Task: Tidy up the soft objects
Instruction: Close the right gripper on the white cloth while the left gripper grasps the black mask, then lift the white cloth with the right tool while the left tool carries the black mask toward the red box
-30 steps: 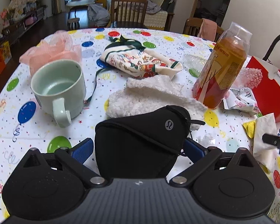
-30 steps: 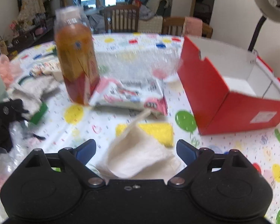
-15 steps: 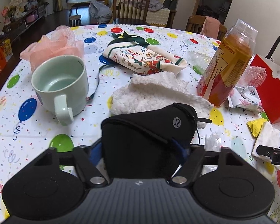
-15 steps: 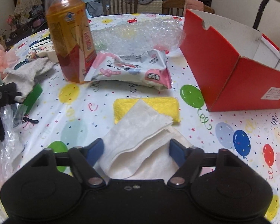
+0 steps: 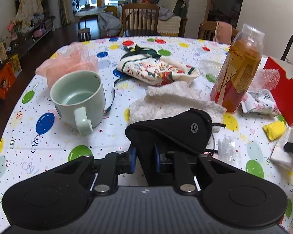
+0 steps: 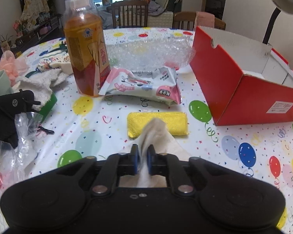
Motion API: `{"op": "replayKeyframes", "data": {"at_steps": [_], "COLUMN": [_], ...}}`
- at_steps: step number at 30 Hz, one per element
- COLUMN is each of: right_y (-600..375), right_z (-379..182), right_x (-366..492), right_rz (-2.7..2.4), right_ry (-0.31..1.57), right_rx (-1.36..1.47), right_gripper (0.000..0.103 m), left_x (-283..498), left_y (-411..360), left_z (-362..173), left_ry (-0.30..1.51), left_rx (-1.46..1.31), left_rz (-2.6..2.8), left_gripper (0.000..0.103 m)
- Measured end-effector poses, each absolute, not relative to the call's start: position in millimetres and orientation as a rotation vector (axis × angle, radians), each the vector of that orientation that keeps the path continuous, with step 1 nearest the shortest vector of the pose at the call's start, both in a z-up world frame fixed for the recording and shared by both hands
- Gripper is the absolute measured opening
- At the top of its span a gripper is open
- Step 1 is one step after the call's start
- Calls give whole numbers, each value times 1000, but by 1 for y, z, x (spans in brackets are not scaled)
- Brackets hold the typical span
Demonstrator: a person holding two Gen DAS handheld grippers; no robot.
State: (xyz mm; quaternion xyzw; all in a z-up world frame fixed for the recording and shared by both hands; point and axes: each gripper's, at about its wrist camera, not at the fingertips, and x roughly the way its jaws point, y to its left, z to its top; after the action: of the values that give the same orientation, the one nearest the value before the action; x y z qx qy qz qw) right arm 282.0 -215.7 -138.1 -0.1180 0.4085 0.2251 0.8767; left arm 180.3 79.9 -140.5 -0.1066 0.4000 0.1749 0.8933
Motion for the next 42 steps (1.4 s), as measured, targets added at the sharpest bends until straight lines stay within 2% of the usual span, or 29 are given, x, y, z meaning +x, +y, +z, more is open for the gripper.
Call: {"op": "replayKeyframes", "data": {"at_steps": [5, 28, 39, 40, 41, 42], "right_y": [-224, -269, -282, -282, -282, -282], "right_z": [-123, -34, -41, -42, -43, -44], "right_x": [271, 256, 264, 264, 263, 262], "right_rz": [492, 562, 577, 579, 580, 581], "right_ry": [819, 688, 733, 738, 741, 743], "right_rx": [-224, -184, -141, -140, -139, -139], "right_gripper": [4, 4, 4, 4, 4, 4], "left_x": [170, 167, 159, 157, 155, 154], "left_y": [74, 27, 52, 53, 53, 53], "left_z": [-124, -39, -57, -60, -63, -66], "left_ry": [782, 663, 787, 800, 807, 814], "left_rx": [-229, -140, -255, -257, -258, -255], "left_rz": [341, 175, 148, 144, 143, 143], "left_gripper": [11, 11, 12, 13, 18, 32]}}
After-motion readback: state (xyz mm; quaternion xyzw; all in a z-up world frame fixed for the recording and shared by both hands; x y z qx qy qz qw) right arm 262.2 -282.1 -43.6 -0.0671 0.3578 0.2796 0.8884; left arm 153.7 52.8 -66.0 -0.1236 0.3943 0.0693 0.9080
